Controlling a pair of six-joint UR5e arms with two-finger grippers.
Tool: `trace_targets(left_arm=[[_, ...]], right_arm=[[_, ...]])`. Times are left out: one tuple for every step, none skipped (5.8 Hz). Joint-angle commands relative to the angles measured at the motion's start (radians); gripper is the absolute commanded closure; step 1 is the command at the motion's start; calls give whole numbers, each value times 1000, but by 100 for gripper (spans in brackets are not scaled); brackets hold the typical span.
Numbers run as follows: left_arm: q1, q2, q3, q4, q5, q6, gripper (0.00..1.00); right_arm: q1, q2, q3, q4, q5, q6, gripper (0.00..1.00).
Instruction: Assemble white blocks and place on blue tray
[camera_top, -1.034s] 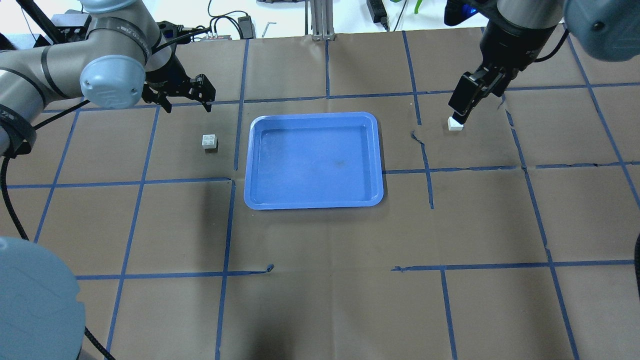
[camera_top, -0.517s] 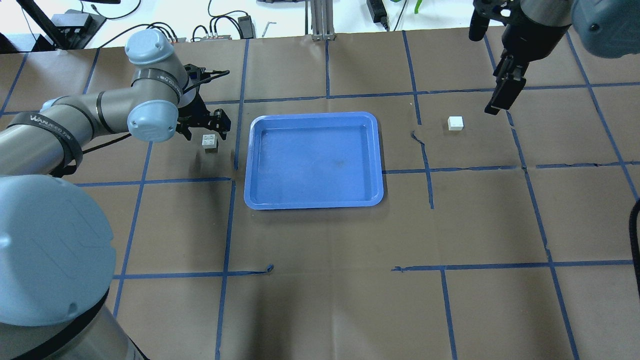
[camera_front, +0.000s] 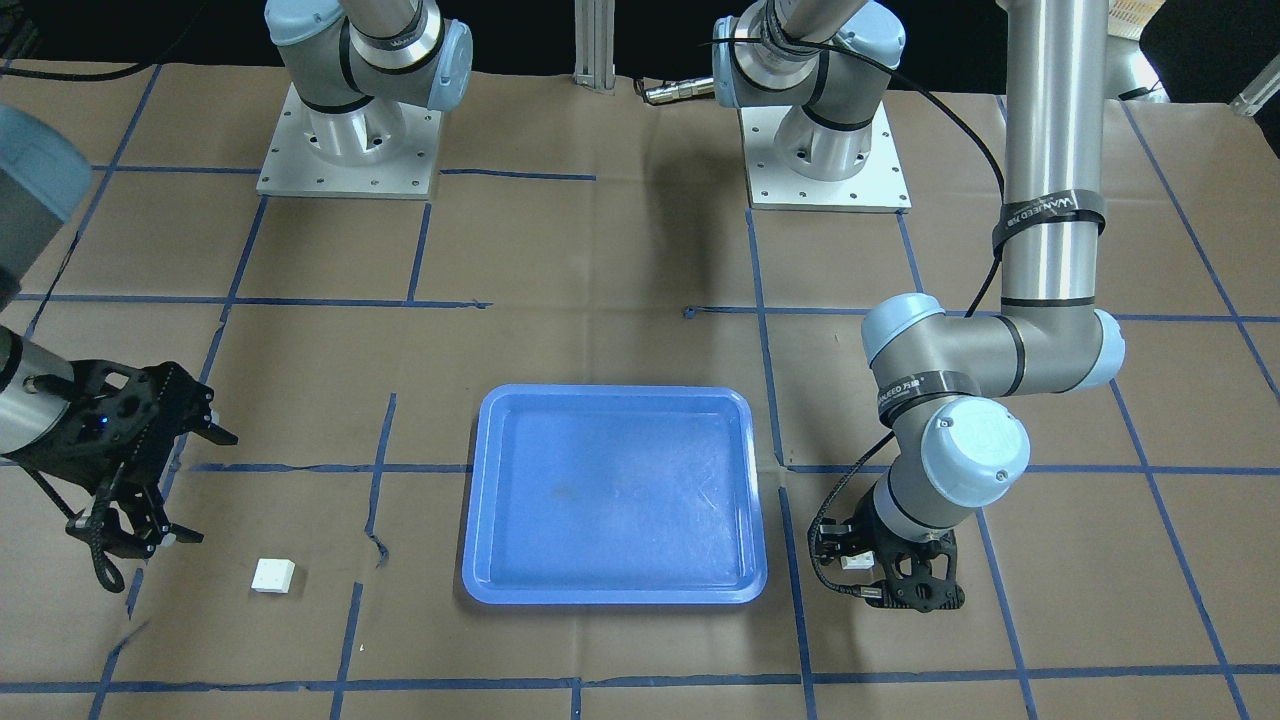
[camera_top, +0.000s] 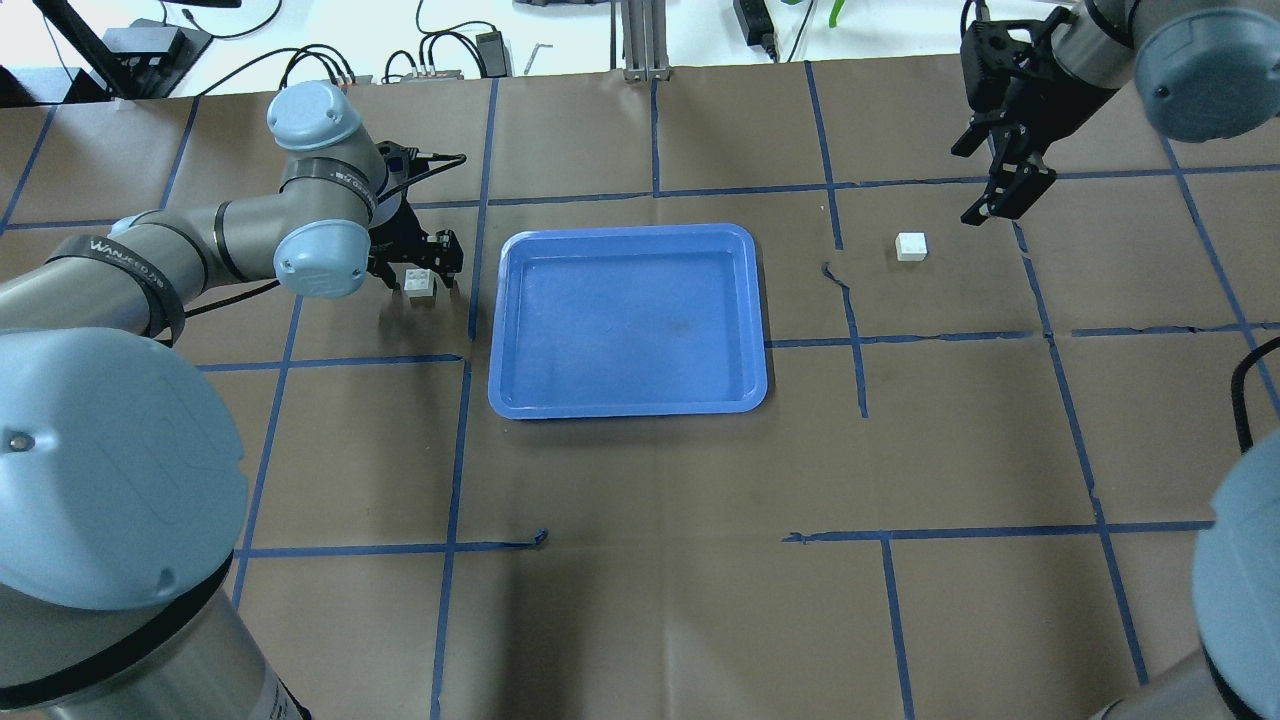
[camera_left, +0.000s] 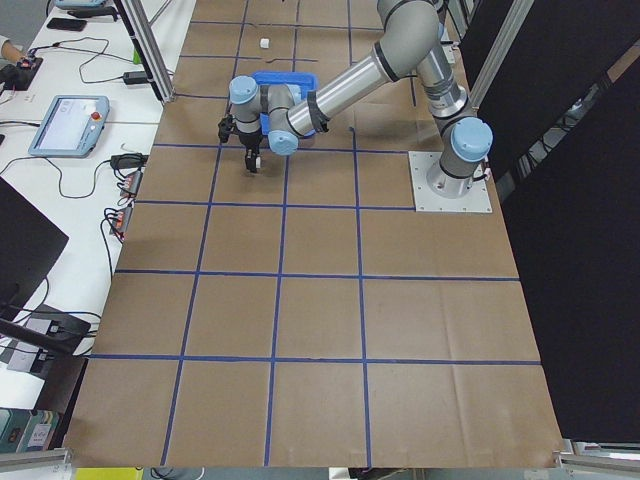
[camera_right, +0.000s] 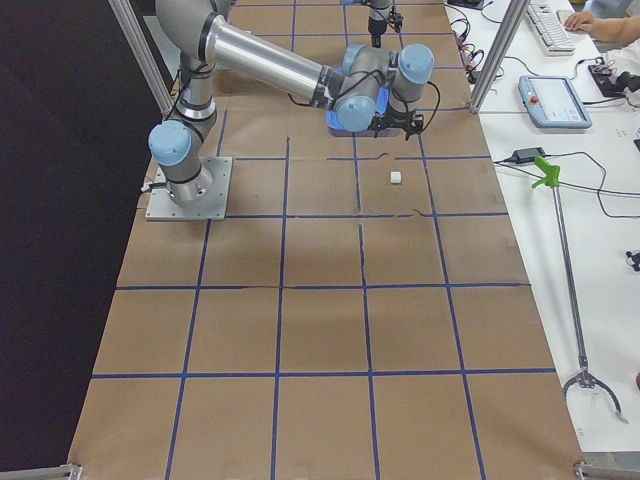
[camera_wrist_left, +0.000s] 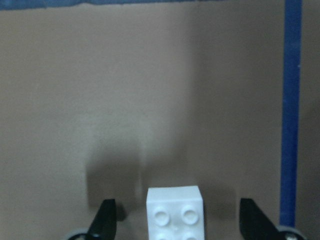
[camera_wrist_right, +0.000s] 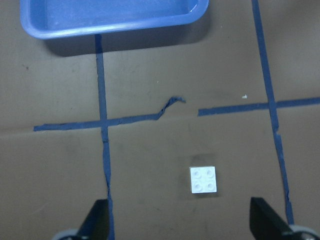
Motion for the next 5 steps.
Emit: trace_targets(left_arm=[[0,1,6,0,-5,2,69],[2,1,9,0,-8,5,81],[-3,34,3,-3,-2,5,81],[-53,104,-15,-28,-7,7,81],[-153,164,-8,-116,1,-4,81]], right_arm=[[-68,152,0,-33,190,-151,0],[-71,204,0,-62,212,-233,0],[-71,223,0,-62,215,-237,0],[-71,250,8,-68,214,-240,0],[-71,257,40,-76,212,-242,0]])
